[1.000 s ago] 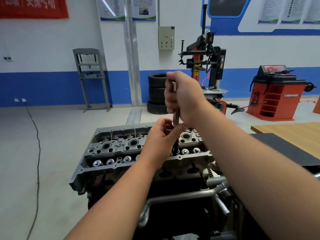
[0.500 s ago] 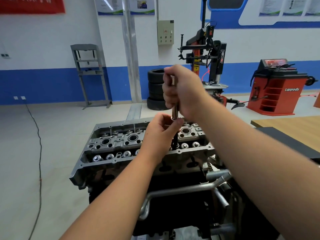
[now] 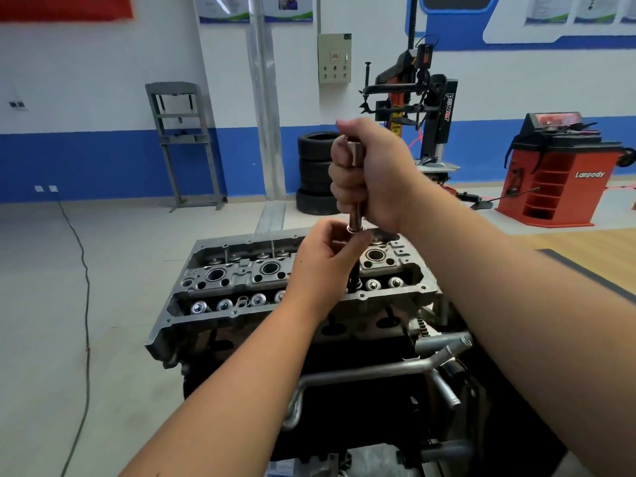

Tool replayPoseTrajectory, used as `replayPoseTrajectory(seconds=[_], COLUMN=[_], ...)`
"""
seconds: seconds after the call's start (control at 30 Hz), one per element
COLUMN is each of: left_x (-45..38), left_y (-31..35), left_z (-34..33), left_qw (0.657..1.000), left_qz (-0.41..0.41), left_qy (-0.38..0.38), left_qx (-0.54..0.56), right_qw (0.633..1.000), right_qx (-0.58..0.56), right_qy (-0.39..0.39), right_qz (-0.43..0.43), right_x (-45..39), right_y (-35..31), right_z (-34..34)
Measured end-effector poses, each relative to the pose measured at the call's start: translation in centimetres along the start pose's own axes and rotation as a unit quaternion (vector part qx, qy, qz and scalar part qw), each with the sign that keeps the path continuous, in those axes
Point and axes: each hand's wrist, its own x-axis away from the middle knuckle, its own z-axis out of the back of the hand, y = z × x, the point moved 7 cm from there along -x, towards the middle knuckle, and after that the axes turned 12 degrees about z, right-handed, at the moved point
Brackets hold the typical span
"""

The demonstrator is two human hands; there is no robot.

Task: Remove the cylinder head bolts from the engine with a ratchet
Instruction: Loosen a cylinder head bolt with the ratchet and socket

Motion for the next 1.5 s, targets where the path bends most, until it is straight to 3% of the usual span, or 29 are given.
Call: replayPoseTrajectory(seconds=[0.07,0.1,0.23,0.3,0.37,0.47,0.53,0.63,0.7,0.77,0.83,0.93,1.0,1.1,1.17,1.23,1.3,1.43,1.5], left_x=[-0.2,-0.2,-0.3,0.0,0.1,-0.3,-0.5,-0.5,-0.4,-0.2,0.0,-0.2,-0.2,-0.3,-0.2,0.0,0.2,-0.5,-0.4], left_y=[-0.2,-0.2,-0.1,0.2,0.1,-0.3,-0.5,-0.4,-0.1,0.3,0.2,-0.1,-0.1,-0.3,0.1,0.5,0.5,-0.3,-0.4], left_z=[-0.2,-0.3,0.2,0.2,0.2,-0.1,-0.3,-0.2,-0.1,-0.1,-0.1,-0.2,-0.4,-0.3,-0.2,-0.2,-0.2,-0.2,-0.4], left_qw=[1.000,0.999,1.000,1.000,1.000,1.000,0.999,0.999,0.999,0.999,0.999,1.000,0.999,0.998,0.998,0.998,0.999,0.999,0.999], left_qz=[0.008,0.012,-0.001,-0.011,-0.008,0.007,0.015,0.010,-0.003,-0.009,-0.008,0.007,0.014,0.008,0.000,-0.007,-0.004,0.015,0.017], left_qy=[-0.025,-0.035,-0.018,-0.010,-0.003,-0.026,-0.047,-0.046,-0.036,-0.020,-0.013,-0.023,-0.045,-0.054,-0.040,-0.025,-0.021,-0.031,-0.047], left_qx=[0.010,0.013,0.006,-0.013,-0.013,0.009,0.015,-0.007,-0.024,-0.044,-0.031,-0.006,-0.007,-0.021,-0.040,-0.054,-0.033,-0.012,-0.020], right_qw=[0.997,0.997,0.980,0.964,0.975,1.000,0.997,0.997,0.979,0.964,0.979,0.997,0.994,0.995,0.972,0.958,0.968,0.999,0.993], right_qx=[-0.057,-0.063,0.063,0.101,0.078,-0.023,-0.061,-0.026,0.063,0.096,0.039,-0.059,-0.077,-0.021,0.037,0.061,0.072,-0.014,-0.061], right_qy=[-0.033,-0.011,0.168,0.209,0.175,-0.005,-0.043,0.059,0.164,0.203,0.159,-0.041,-0.067,0.085,0.197,0.240,0.208,-0.040,-0.088], right_qz=[-0.040,-0.038,0.086,0.129,0.113,-0.002,-0.032,0.028,0.107,0.140,0.120,-0.013,-0.043,0.040,0.124,0.144,0.117,-0.028,-0.046], right_x=[0.0,0.2,1.5,2.0,1.3,0.1,0.1,0.7,1.6,2.0,1.1,-0.2,-0.1,0.7,1.9,2.0,1.0,-0.4,-0.1], right_y=[-0.2,-0.2,-0.5,-0.7,-0.8,-0.4,-0.4,-0.1,-0.2,-0.3,-0.4,-0.3,-0.2,0.2,-0.1,-0.8,-1.3,-0.8,-1.1], right_z=[0.5,0.8,0.2,-0.2,0.3,0.2,0.3,0.2,0.2,0.0,0.4,0.0,0.2,0.3,0.2,0.1,0.1,-0.5,-0.1])
